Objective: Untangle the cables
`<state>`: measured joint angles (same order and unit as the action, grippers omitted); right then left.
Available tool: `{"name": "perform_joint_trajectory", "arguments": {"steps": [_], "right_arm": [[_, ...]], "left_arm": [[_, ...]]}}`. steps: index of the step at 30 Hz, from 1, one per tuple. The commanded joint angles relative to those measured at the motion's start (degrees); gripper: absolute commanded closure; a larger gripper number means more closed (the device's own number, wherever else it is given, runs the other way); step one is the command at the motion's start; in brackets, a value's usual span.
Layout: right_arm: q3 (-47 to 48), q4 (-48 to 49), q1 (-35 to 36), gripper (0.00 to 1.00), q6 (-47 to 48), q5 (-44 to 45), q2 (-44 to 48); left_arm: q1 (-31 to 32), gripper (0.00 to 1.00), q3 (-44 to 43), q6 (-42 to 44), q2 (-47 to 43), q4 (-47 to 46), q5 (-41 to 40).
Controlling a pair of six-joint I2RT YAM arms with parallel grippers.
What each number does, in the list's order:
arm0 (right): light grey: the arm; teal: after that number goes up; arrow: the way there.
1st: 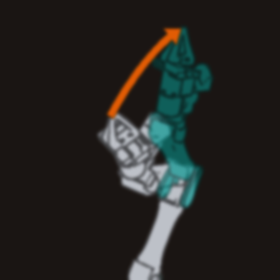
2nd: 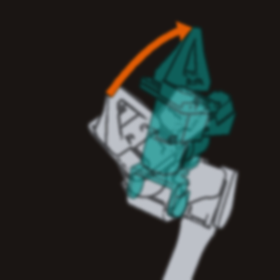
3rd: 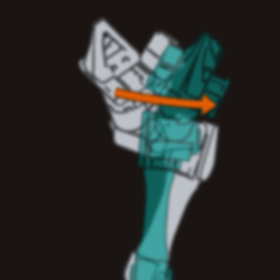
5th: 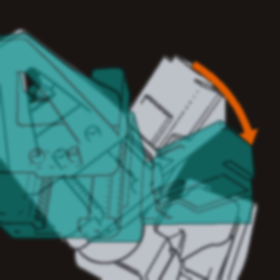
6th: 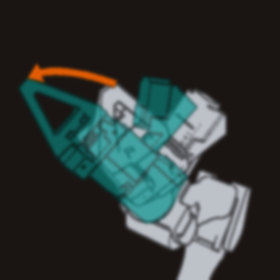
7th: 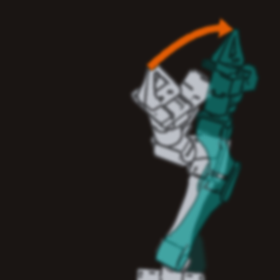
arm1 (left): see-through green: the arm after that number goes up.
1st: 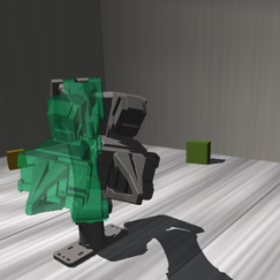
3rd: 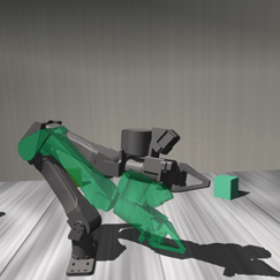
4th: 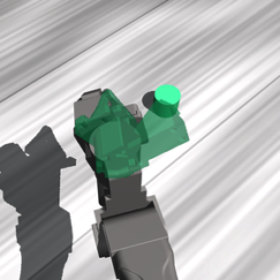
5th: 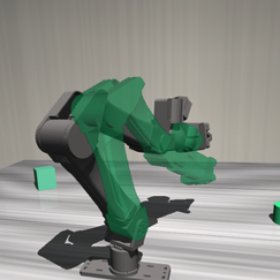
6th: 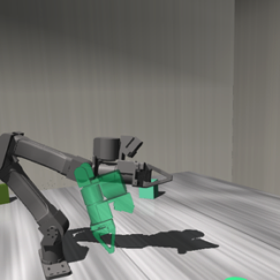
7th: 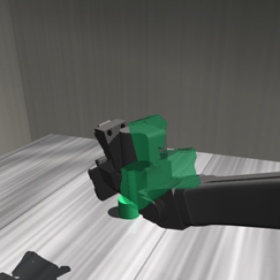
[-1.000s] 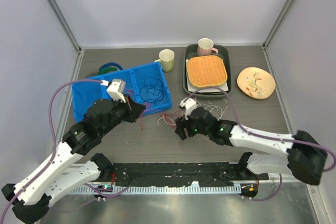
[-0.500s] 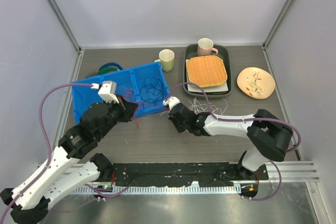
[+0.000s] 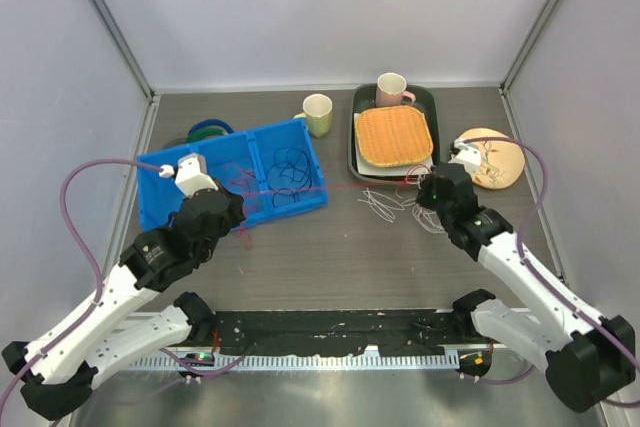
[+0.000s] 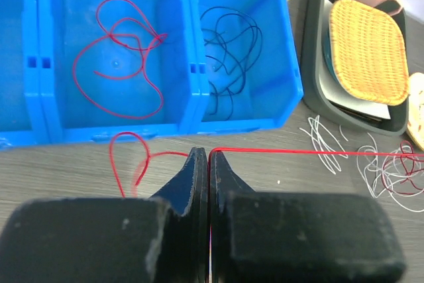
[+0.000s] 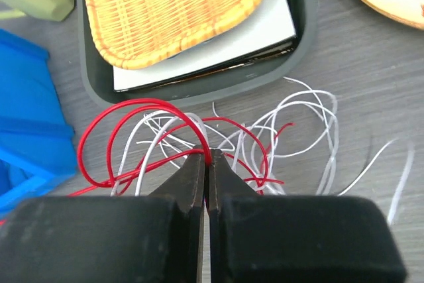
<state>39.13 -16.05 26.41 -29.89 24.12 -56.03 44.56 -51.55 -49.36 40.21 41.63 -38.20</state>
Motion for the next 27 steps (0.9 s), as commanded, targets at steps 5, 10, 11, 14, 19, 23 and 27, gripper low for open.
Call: {"name": "perform_joint_trajectory", "arguments": {"steps": [5, 10, 11, 14, 19, 23, 27], "right_arm": [[-2.1, -14.8, -14.5, 0.99, -7.1, 9.4, 7.3], [-2.0, -15.8, -15.7, 0.93, -5.6, 8.0, 5.9], [-2.0, -15.7, -15.7, 0.92, -4.6, 6.0, 5.8], [-2.4, -15.1, -15.7, 0.85, -3.2, -2.7, 5.7], [-5.3, -15.1, -15.7, 0.43, -3.7, -12.0, 7.2], [-7.1, -16.2, -15.7, 0.37, -4.5, -11.1, 9.2], [-6.0, -19.1, -15.8, 0.32, -5.5, -6.4, 10.5]], "left_arm": [[-1.8, 1.00, -2.9, -2.7, -3.8, 7.1, -14.5], [-1.7, 1.00, -2.6, -3.3, -6.0, 8.4, -15.0], [-1.8, 1.00, -2.4, -2.6, -6.5, 7.0, -14.1], [-1.7, 1.00, -1.0, 2.0, -7.2, 2.0, -9.0], [-1.8, 1.00, 0.1, 5.4, -7.9, -1.7, -3.5], [-1.8, 1.00, 0.5, 6.2, -8.9, -2.9, -2.0], [-1.7, 1.00, 0.8, 6.1, -10.1, -2.7, -2.1]]}}
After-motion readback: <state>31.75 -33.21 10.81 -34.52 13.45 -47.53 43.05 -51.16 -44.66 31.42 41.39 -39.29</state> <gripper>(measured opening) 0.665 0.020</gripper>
